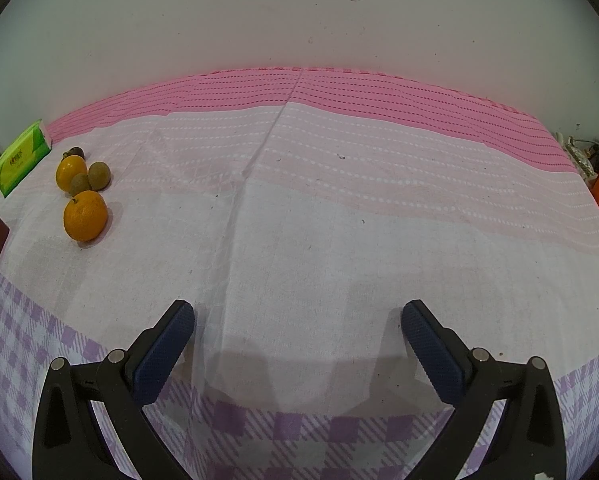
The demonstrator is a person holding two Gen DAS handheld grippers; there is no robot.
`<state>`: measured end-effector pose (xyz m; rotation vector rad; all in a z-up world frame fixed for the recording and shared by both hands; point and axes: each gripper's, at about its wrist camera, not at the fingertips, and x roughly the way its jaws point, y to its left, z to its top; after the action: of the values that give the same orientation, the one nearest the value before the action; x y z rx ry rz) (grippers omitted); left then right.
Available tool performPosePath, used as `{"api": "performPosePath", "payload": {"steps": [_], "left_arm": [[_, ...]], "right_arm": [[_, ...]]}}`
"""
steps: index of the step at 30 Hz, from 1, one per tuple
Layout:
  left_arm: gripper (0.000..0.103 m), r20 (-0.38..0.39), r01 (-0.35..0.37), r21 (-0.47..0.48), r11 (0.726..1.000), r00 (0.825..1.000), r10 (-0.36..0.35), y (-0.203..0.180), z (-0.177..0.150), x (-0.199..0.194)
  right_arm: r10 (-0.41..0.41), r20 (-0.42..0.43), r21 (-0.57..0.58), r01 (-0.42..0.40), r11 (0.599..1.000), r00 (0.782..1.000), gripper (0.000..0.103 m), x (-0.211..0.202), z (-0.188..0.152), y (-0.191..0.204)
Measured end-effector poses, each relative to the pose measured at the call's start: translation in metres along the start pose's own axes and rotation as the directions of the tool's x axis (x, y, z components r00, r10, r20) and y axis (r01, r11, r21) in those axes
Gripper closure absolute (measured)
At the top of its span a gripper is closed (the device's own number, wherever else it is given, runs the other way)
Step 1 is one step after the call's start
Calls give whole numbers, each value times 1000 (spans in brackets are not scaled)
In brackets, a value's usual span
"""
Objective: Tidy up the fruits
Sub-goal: 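Move the left gripper back to the fruit and grasp an orange while the right gripper returns to the fruit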
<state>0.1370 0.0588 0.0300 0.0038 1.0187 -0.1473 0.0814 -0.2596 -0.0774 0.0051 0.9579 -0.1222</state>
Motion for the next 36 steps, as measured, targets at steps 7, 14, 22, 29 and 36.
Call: {"api": "performPosePath", "payload": {"steps": [7,14,22,29,36], "left_arm": [[17,-99,93,-91,992,990,-102,-25,54,78],[19,-162,42,-84,996,985,-56,-44,73,138],[44,-249,9,-109,994,968,-36,-44,69,189],[60,-222,-37,-128,991,975,8,-35,46,178],[60,-109,54,-136,989,992,-69,-22,0,82]], "right_arm": [[1,0,0,-1,1000,1000,0,1,0,0],[0,0,1,0,1000,1000,0,1,0,0],[-1,0,3,1,1000,1000,0,1,1,0],[-8,-1,19,8,1000,1000,0,4,3,-3],[0,0,23,0,1000,1000,0,2,4,-4]]}}
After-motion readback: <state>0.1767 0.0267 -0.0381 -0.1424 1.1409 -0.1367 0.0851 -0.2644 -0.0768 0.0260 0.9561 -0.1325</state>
